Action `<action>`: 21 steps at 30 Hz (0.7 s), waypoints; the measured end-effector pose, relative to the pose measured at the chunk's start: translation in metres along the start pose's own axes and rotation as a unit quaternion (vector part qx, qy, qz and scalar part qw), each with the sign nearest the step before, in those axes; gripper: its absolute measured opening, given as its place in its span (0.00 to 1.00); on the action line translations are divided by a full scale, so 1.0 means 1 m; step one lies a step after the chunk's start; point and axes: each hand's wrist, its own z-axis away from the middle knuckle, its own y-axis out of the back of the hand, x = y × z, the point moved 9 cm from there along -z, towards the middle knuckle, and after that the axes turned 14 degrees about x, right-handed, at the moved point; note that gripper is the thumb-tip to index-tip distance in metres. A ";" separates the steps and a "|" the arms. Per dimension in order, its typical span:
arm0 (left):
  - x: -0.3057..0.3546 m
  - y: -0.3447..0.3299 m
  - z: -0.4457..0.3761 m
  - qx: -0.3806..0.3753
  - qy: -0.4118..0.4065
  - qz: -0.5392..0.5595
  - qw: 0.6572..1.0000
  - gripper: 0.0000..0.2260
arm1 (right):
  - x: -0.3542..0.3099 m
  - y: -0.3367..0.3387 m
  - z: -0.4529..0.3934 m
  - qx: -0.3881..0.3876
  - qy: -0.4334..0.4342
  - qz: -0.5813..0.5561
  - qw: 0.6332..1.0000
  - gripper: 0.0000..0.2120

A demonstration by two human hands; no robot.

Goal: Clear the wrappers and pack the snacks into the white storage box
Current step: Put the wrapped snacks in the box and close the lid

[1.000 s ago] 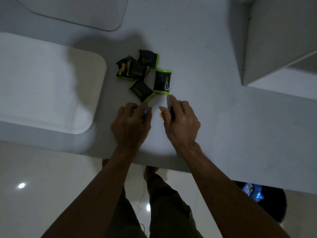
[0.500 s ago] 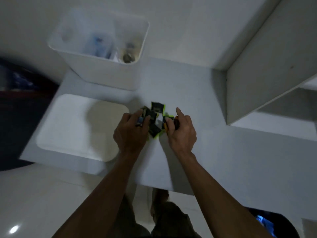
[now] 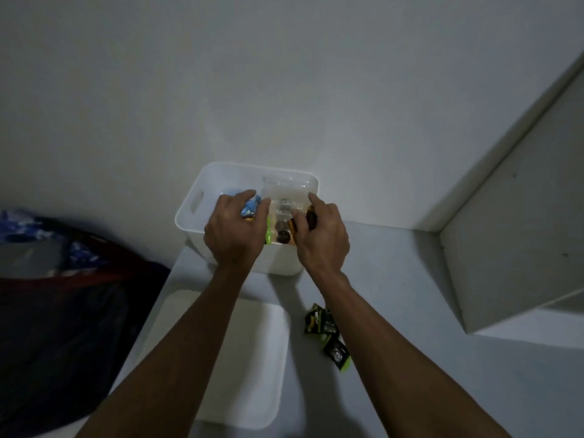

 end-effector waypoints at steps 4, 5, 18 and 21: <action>-0.023 -0.044 -0.017 -0.062 0.026 -0.002 0.998 0.15 | -0.002 -0.038 -0.010 -0.008 -0.019 0.045 0.999 0.20; -0.030 -0.056 -0.017 -0.080 0.035 -0.005 0.996 0.15 | -0.001 -0.046 -0.011 -0.009 -0.023 0.054 0.998 0.19; -0.099 -0.136 0.003 -0.260 0.085 -0.041 0.961 0.25 | 0.022 -0.105 -0.007 -0.033 -0.066 0.078 0.994 0.17; -0.099 -0.135 0.004 -0.259 0.095 -0.017 0.961 0.24 | 0.024 -0.098 -0.005 -0.010 -0.072 0.053 0.996 0.16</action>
